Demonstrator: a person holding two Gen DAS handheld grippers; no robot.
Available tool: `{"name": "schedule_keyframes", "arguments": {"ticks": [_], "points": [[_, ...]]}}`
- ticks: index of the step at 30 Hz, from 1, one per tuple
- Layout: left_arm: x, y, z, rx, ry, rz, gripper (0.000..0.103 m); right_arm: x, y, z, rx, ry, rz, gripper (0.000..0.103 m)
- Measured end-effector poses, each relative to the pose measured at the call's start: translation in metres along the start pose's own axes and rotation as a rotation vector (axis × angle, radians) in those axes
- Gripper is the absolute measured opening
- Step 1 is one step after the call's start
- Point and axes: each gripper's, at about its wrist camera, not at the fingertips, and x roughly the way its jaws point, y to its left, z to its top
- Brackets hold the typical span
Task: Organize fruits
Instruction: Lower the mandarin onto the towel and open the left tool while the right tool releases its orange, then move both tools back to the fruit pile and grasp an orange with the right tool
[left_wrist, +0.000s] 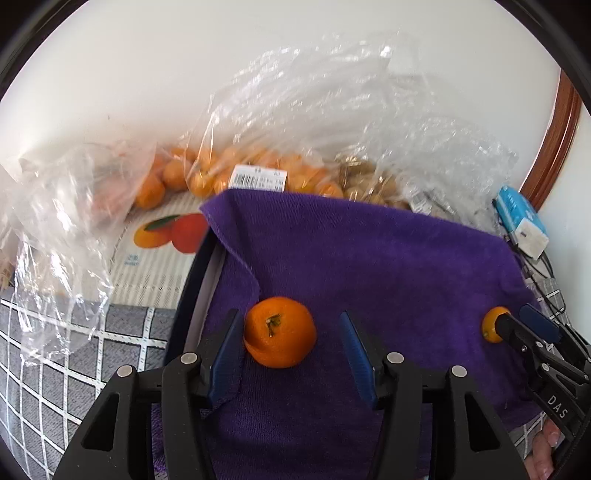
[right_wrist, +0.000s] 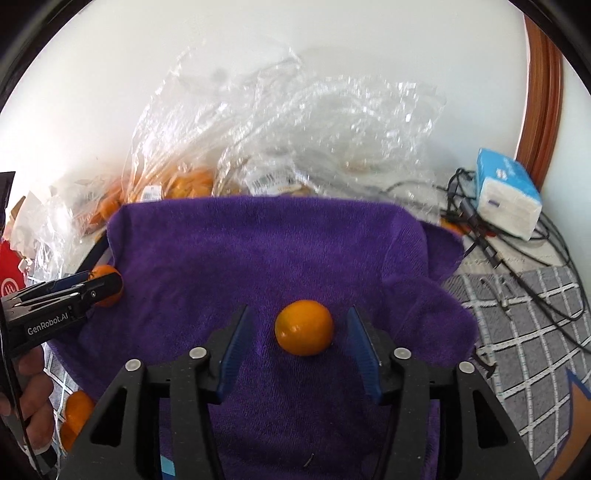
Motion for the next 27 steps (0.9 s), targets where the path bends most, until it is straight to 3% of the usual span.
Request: {"name": "schedule_keyframes", "arguments": {"ticks": [5,9,14,21,27], "points": [[-0.032,-0.002,0.007,-0.011,-0.070,-0.027,0.053,-0.040,-0.002,0.006,0.044,-0.088,-0.009,0.058],[-0.063,-0.006,0.010,-0.014,-0.133,-0.054,0.053,-0.072,-0.006,0.001,0.040,-0.094,-0.006,0.058],[-0.101,-0.010,0.004,-0.006,-0.179,-0.047,0.053,-0.114,-0.012,-0.014,0.070,-0.143,-0.082,0.058],[-0.145,0.002,-0.034,0.006,-0.206,-0.007,0.053,-0.139,-0.009,-0.041,0.113,-0.109,-0.017,0.058],[-0.160,0.027,-0.073,-0.006,-0.169,0.033,0.053,-0.153,0.010,-0.069,0.075,-0.088,0.026,0.053]]}}
